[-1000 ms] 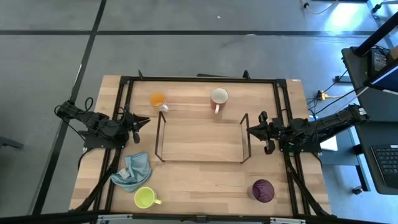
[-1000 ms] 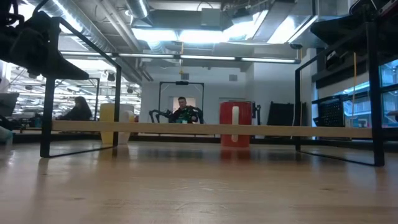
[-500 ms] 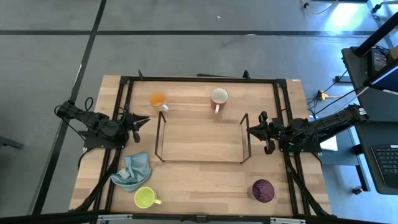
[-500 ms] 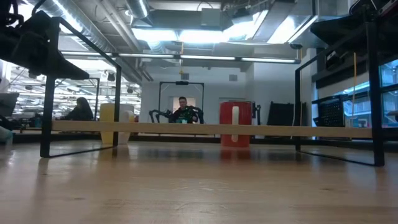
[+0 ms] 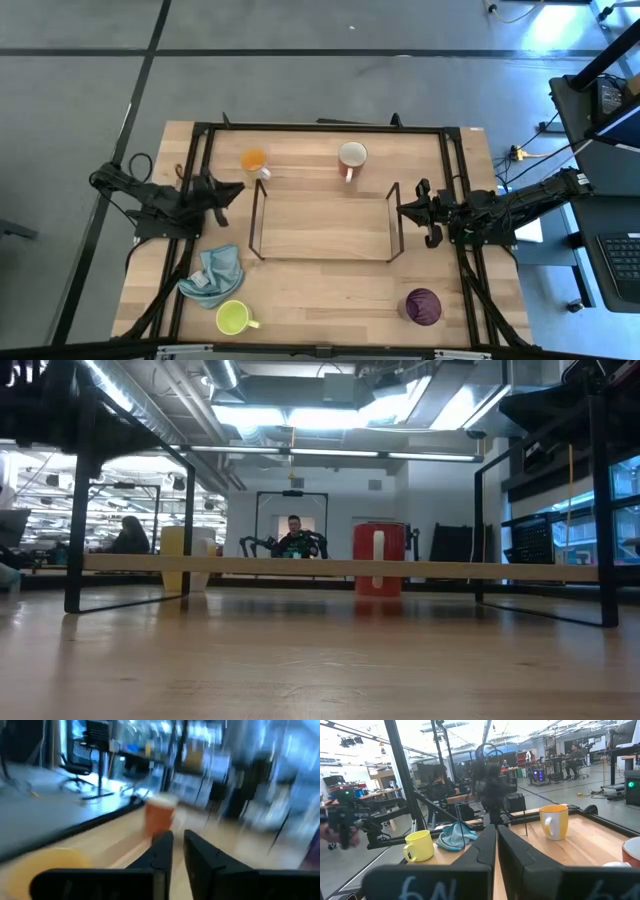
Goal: Stack small to large cups/mugs on shelf
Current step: Put the green cup on the shelf
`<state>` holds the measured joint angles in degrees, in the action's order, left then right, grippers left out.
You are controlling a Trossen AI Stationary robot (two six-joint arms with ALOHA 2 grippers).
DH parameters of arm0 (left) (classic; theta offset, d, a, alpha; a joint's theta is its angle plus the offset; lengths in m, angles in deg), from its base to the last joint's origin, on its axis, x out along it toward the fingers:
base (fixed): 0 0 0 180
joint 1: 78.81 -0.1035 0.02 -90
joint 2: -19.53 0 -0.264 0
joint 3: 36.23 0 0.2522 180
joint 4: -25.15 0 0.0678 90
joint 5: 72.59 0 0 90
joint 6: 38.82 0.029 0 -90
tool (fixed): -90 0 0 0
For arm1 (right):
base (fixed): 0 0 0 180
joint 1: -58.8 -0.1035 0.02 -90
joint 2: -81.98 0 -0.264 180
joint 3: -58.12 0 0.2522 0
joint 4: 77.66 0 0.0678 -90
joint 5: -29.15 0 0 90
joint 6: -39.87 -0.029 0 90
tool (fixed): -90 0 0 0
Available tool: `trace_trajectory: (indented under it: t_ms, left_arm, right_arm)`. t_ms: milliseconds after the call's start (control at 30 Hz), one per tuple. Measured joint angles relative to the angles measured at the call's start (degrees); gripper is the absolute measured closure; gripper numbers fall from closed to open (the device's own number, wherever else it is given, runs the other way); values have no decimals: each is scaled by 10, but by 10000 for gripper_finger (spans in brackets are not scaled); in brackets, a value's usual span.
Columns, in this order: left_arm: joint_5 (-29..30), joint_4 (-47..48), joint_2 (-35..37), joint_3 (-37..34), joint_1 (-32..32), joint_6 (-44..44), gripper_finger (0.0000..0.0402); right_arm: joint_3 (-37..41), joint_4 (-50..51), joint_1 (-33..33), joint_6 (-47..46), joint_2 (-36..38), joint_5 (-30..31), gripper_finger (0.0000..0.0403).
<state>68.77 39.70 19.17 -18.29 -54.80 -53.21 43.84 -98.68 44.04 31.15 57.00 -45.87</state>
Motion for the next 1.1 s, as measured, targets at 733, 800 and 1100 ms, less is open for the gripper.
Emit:
trace_trajectory:
  t_ms: [733, 800, 1100]
  left_arm:
    - [85, -249, 0, -8, 0, -151, 360]
    - [90, -260, 0, -8, 0, -162, 360]
    - [40, -396, 0, -1, 0, -117, 360]
  right_arm:
    - [0, 0, 0, 1, 0, 0, 382]
    - [0, 0, 0, 0, 0, 0, 382]
    - [0, 0, 0, 0, 0, 0, 382]
